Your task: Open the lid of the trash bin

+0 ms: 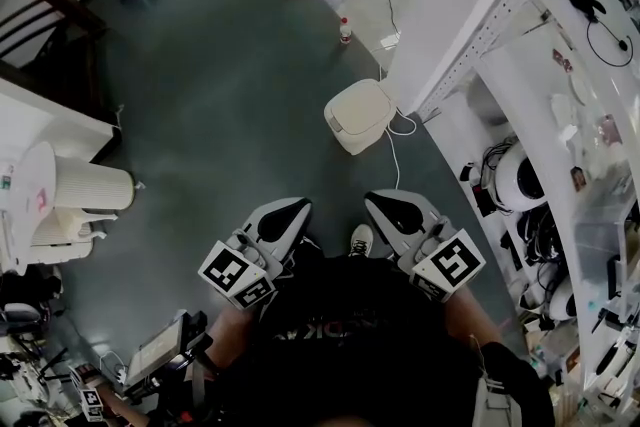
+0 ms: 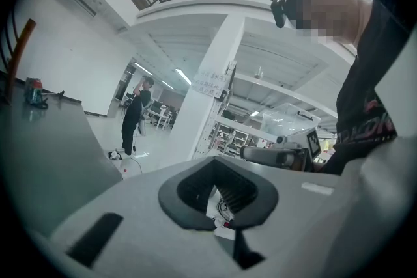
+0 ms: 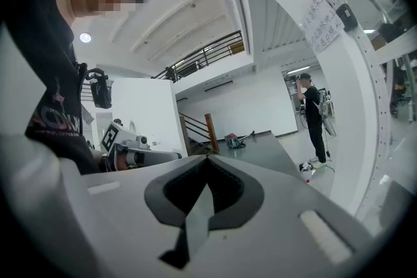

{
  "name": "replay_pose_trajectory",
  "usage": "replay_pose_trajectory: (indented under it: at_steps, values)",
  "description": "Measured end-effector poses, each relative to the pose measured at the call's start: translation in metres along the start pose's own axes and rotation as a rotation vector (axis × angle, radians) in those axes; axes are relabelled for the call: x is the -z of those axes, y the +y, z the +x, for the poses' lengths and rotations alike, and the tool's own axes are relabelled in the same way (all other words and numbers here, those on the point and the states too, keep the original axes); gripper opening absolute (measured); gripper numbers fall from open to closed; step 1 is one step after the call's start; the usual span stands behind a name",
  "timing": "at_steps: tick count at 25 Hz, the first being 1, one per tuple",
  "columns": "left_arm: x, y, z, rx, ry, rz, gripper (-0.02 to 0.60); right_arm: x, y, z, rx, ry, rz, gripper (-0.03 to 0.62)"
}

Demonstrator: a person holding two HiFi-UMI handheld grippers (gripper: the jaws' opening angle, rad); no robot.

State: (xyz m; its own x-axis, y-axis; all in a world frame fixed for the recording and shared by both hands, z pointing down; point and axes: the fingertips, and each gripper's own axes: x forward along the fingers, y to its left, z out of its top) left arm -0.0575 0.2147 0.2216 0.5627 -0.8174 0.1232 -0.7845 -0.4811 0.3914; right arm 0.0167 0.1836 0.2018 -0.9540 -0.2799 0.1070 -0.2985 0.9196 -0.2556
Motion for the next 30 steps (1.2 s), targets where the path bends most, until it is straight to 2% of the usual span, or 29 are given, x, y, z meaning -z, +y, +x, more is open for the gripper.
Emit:
replay_pose_trajectory:
  at_steps: [6,15,22,30]
  values:
    - [0.004,0.011,0.007,-0.028,-0.006,-0.068,0.002,0.001,-0.015,-0.01,0.018,-0.014,0.009,0.008]
    - [0.016,0.032,0.034,-0.1,0.007,-0.112,0.002,0.007,-0.052,-0.038,0.036,-0.025,0.034,0.008]
    - [0.032,0.051,0.062,-0.137,0.064,-0.1,0.002,0.014,-0.076,-0.052,0.053,-0.009,0.046,0.008]
    - [0.056,0.096,0.089,-0.12,0.154,-0.1,0.002,0.014,-0.1,-0.044,0.118,-0.025,0.071,0.008]
